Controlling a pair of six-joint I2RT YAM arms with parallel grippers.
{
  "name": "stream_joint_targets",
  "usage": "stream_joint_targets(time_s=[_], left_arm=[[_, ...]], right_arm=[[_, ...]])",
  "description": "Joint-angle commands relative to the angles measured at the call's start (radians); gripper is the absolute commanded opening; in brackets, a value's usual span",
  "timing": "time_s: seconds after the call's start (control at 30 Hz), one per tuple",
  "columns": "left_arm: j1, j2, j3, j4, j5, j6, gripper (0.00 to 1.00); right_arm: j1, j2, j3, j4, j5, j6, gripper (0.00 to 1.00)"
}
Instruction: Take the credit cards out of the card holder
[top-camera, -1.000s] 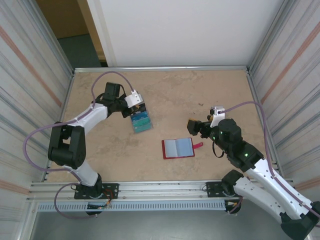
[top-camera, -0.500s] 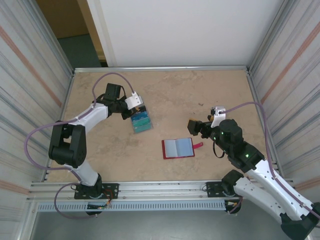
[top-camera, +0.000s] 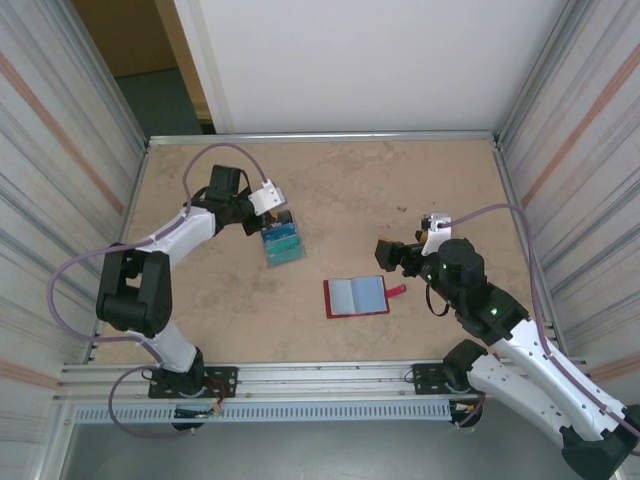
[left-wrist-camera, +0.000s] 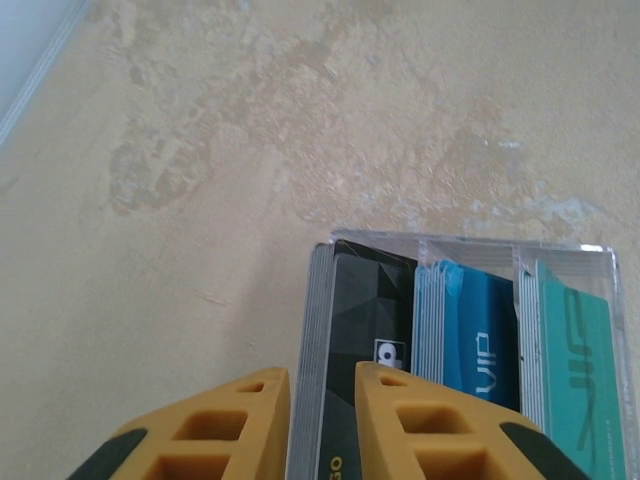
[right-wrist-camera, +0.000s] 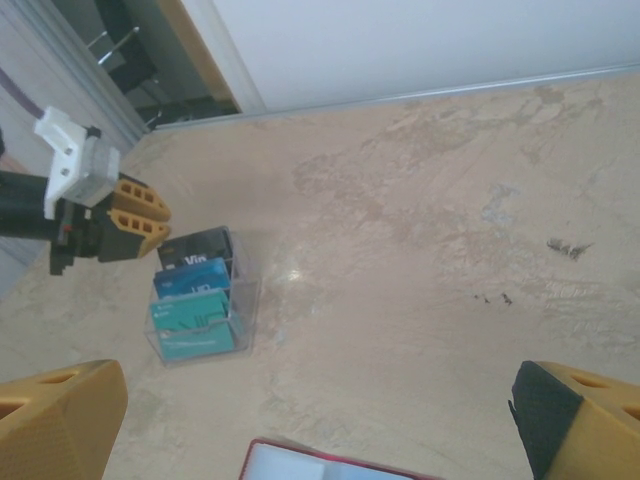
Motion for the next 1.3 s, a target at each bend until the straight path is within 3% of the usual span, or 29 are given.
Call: stream_joint_targets(time_s=[0.0, 0.07, 0.23, 0.37, 0.63, 0.87, 1.1, 1.27], left_arm=[[-0.007, -0.103, -0.047, 0.081, -0.016, -0.073, 0.27], [-0.008, -0.158, -0.091, 0.127, -0.03, -0.118, 0.46], [-0.022, -0.312, -0.225, 0.221, -0.114, -0.236, 0.74], [-0.037, -0.437, -0.349, 0.303, -0.256, -0.329, 0.98], [-0.042, -0.635, -0.619, 0.524, -0.487, -0.489, 0.99], [-0.041, -0.665, -0.72, 0.593, -0.646, -0.568, 0.99], [-0.013, -0.659, -0.8, 0.709, -0.689, -0.63, 0.99], [0.049, -0.606, -0.863, 0.866, -0.644, -0.653, 0.99]], right_arm=[[-0.005, -0.022, -0.01, -0.014, 0.045, -0.008, 0.99], [-0.007, -0.032, -0.013, -0.024, 0.07, -0.011, 0.99], [-0.006, -0.062, -0.021, -0.062, 0.172, -0.042, 0.99], [-0.012, -0.09, -0.02, -0.116, 0.274, -0.081, 0.99], [-0.047, -0.152, -0.091, -0.134, 0.397, -0.171, 0.99], [-0.113, -0.235, -0.183, -0.112, 0.479, -0.128, 0.99], [-0.18, -0.326, -0.273, -0.022, 0.505, -0.144, 0.99], [-0.238, -0.315, -0.346, 0.092, 0.422, -0.201, 0.99]])
